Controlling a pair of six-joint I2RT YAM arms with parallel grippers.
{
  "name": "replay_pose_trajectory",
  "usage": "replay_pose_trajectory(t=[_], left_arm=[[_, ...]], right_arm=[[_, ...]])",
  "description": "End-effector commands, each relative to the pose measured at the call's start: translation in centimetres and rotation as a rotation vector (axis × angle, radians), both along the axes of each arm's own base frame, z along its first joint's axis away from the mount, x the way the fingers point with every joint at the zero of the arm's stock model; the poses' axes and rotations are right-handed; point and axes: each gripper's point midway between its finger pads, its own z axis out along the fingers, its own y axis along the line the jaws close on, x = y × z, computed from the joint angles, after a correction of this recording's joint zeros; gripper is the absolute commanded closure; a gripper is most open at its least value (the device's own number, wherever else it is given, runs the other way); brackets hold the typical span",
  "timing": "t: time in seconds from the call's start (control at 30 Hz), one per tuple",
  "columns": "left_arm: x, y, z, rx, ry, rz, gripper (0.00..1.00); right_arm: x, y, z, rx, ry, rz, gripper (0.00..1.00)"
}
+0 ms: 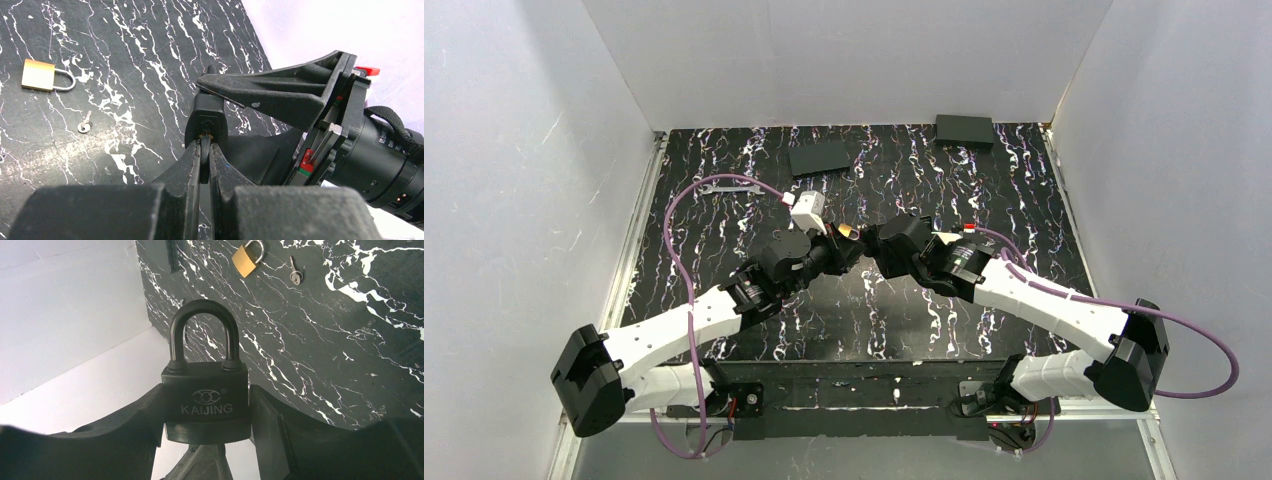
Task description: Unlock with the key
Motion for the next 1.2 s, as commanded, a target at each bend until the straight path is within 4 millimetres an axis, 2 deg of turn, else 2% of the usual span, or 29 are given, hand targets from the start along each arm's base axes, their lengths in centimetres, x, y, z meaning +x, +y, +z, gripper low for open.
replay_pose_trajectory(t=[0.0,0.07,0.17,0.33,0.5,0.6,0.7,0.9,1.03,1.17], left_arm=[[0.9,-0.4,-1.0,0.002,0.055,0.035,1.0],[0.8,-0.3,-1.3,0.014,0.053,0.033,0.97],[0.5,0.2,-1.2,0.045,0.019,0.012,0.78],[-0.6,1.5,-0.7,0.115,-0.042,-0.035,0.55],[-2.3,2.9,-0.3,0.148,-0.065,-0.082,0.37],[-3.3,3.7,0.9,0.146,-0.085,-0.105,0.32],[-4.7,4.5,2.2,0.161,-0.089,-0.151,0.22],[-6.1,6.0,3.9,0.209,-0.074,-0.183,0.15],[-6.3,5.4,4.5,0.178,-0.063,-0.199,0.12],[-5.5,4.3,4.7,0.138,-0.048,-0.183,0.12]], right_arm=[[-1.2,4.8,9.0,0.391,-0.049,0.058,0.99],[-1.2,4.6,9.0,0.379,-0.054,0.055,0.99],[-1.2,3.9,8.8,0.351,-0.064,0.045,0.99],[-1.3,2.3,8.4,0.317,-0.085,0.021,0.99],[-1.3,1.0,8.2,0.272,-0.107,-0.002,0.99],[-1.3,0.6,8.0,0.246,-0.112,0.002,0.99],[-1.4,0.2,7.7,0.207,-0.118,0.007,0.99],[-1.3,-0.6,8.1,0.094,-0.189,0.052,0.99],[-1.3,-0.2,8.5,0.033,-0.239,0.111,0.99],[-1.6,-0.2,8.4,0.01,-0.243,0.138,0.99]])
